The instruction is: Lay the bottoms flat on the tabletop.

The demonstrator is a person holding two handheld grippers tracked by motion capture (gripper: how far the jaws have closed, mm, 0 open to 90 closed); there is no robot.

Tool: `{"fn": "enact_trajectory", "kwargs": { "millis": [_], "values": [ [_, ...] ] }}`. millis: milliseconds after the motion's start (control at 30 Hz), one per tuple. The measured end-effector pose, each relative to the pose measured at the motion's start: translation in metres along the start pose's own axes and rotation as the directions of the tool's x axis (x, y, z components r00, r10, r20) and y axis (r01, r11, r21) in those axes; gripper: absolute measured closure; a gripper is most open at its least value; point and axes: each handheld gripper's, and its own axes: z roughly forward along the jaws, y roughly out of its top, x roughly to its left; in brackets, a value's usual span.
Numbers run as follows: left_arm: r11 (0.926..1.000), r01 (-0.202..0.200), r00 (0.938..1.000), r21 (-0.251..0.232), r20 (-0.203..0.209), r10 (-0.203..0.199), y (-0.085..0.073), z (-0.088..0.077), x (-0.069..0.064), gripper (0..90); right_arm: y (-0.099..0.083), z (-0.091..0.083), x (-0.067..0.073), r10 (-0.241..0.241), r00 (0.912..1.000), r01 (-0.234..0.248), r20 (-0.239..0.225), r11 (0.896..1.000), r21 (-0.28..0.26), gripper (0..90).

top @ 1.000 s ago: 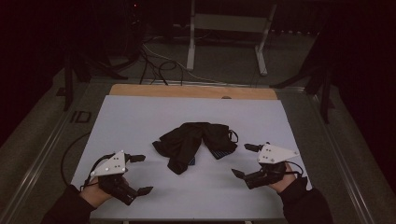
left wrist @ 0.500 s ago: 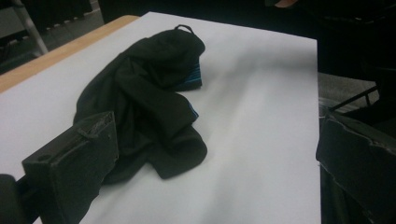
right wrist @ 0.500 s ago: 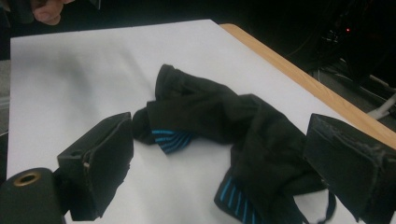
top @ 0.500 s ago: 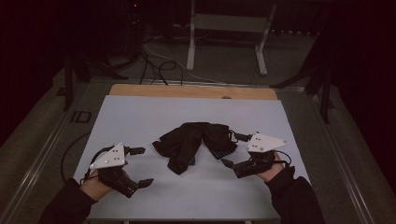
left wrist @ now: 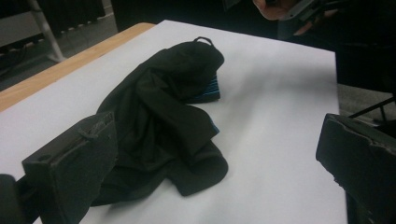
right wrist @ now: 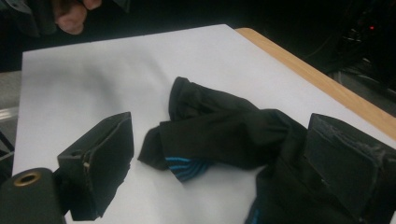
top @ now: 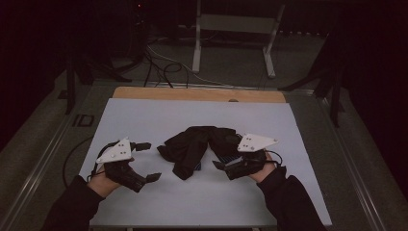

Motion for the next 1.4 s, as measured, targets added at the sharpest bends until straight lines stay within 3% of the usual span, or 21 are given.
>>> {"fn": "enact_trajectory", "kwargs": {
  "millis": [233,467,667,733,900,1033,1133,1267,1400],
  "values": [
    [0.9997,0.020,0.9997,0.010,-0.011,-0.020,-0.002,0.011,0.009,0.0,-0.006,0.021,0.004,0.030,0.9990,-0.030,-0.033,1.000,0.010,8.8],
    [0.9986,0.045,0.9985,0.026,-0.030,-0.045,-0.007,0.025,0.020,0.0,-0.018,0.042,0.009,0.051,0.9970,-0.048,-0.058,0.997,0.058,8.8],
    [0.9984,0.051,0.9974,0.025,-0.052,-0.050,-0.015,0.035,0.029,0.0,-0.028,0.055,0.014,0.066,0.9954,-0.061,-0.069,0.995,0.074,14.1],
    [0.9971,0.062,0.9939,0.044,-0.093,-0.058,-0.022,0.041,0.037,0.0,-0.033,0.063,0.017,0.075,0.9949,-0.068,-0.068,0.993,0.101,16.3],
    [0.9874,0.122,0.9891,0.101,-0.095,-0.113,-0.030,0.051,0.047,0.0,-0.043,0.074,0.021,0.084,0.9954,-0.077,-0.046,0.987,0.143,23.2],
    [0.9849,0.106,0.9879,0.136,-0.127,-0.089,-0.038,0.060,0.053,0.0,-0.050,0.081,0.024,0.077,0.9966,-0.071,-0.030,0.982,0.173,27.4],
    [0.9768,0.111,0.9854,0.183,-0.148,-0.084,-0.044,0.066,0.059,0.2,-0.054,0.086,0.026,0.061,0.9980,-0.056,-0.017,0.979,0.194,30.9],
    [0.9651,0.124,0.9837,0.230,-0.156,-0.090,-0.049,0.071,0.065,6.2,-0.058,0.094,0.029,0.046,0.9988,-0.049,0.015,0.971,0.234,34.9],
    [0.9549,0.139,0.9808,0.262,-0.169,-0.096,-0.053,0.074,0.072,17.9,-0.062,0.101,0.031,0.043,0.9985,-0.050,0.034,0.961,0.270,41.9]
  ]
}}
